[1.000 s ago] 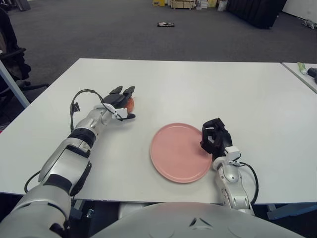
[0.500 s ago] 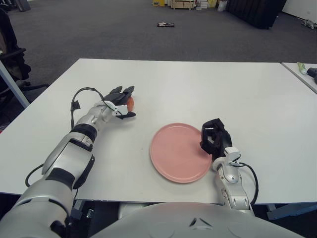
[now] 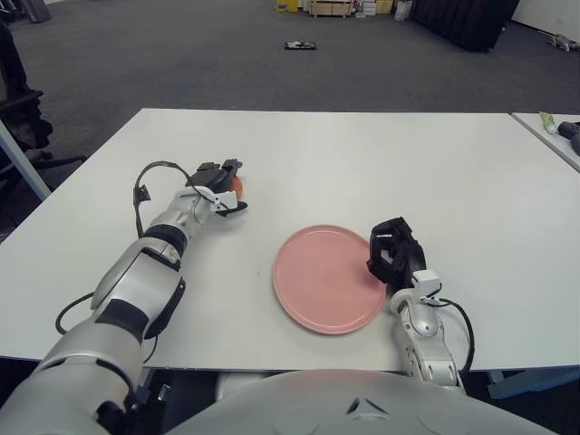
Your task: Put the apple into the plate.
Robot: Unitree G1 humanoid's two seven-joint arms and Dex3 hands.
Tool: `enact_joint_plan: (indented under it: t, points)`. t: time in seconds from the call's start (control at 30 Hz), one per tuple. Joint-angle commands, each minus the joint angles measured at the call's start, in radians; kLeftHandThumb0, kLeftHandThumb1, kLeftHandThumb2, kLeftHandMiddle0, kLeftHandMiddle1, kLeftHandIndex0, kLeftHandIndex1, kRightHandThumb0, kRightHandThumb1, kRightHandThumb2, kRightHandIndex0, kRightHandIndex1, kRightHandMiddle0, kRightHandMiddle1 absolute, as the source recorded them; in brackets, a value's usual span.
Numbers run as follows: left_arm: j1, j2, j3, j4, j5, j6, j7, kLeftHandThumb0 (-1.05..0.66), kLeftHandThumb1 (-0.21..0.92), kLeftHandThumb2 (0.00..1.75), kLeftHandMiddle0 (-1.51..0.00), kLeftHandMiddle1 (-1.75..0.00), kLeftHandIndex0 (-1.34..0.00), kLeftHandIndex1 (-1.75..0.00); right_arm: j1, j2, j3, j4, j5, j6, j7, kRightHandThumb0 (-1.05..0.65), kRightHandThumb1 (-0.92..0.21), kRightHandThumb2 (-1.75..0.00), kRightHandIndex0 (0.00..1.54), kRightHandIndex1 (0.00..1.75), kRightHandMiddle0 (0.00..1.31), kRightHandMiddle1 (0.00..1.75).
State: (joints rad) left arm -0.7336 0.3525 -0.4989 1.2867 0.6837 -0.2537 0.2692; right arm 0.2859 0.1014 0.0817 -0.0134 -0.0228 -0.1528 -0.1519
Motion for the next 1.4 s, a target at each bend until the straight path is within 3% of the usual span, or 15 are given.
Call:
enact_joint_plan:
  t: [0.0, 0.07, 0.17, 0.27, 0.57, 0.87, 1.37]
  points:
    - [0.058, -0.010, -0.015, 0.039, 0.014, 0.031, 0.012, -0.46, 0.38, 1.17, -0.09, -1.68, -0.37, -1.71, 0.007, 0.006, -0.008, -0.005, -0.015, 0.003, -0.012, -0.39, -0.63, -0.92, 0.52, 1.69, 0.37, 1.75]
    - [0.061, -0.012, -0.015, 0.041, 0.009, 0.032, 0.024, -0.45, 0.41, 1.17, -0.12, -1.71, -0.44, -1.73, 0.007, 0.000, -0.011, 0.001, -0.022, 0.000, -0.013, -0.39, -0.63, -0.92, 0.52, 1.69, 0.37, 1.75]
    - [0.074, -0.015, -0.014, 0.047, 0.007, 0.039, 0.061, -0.15, 0.34, 1.23, -0.41, -1.60, -0.53, -1.74, 0.005, -0.007, -0.009, 0.006, -0.043, -0.008, -0.018, -0.39, -0.63, -0.92, 0.51, 1.69, 0.37, 1.75]
    - [0.079, -0.018, -0.018, 0.050, 0.010, 0.047, 0.088, -0.05, 0.23, 1.34, -0.63, -1.52, -0.57, -1.74, 0.004, -0.008, -0.013, 0.008, -0.052, -0.012, -0.017, -0.39, -0.64, -0.92, 0.51, 1.69, 0.37, 1.75]
    - [0.090, -0.021, -0.022, 0.054, 0.009, 0.039, 0.136, 0.00, -0.04, 1.60, -0.95, -1.38, -0.74, -1.75, 0.000, -0.010, -0.023, 0.018, -0.055, -0.019, -0.015, -0.39, -0.64, -0.92, 0.53, 1.71, 0.37, 1.75]
    - [0.086, -0.015, -0.017, 0.054, -0.001, 0.033, 0.116, 0.00, -0.12, 1.69, -1.02, -1.40, -0.77, -1.75, -0.012, -0.011, -0.033, 0.038, -0.047, -0.044, -0.013, -0.39, -0.64, -0.92, 0.54, 1.70, 0.37, 1.75]
    - [0.088, -0.016, -0.001, 0.049, -0.019, 0.036, 0.102, 0.00, -0.13, 1.71, -1.03, -1.43, -0.75, -1.75, -0.027, -0.011, -0.046, 0.064, -0.048, -0.068, -0.012, -0.39, -0.63, -0.92, 0.55, 1.70, 0.37, 1.75]
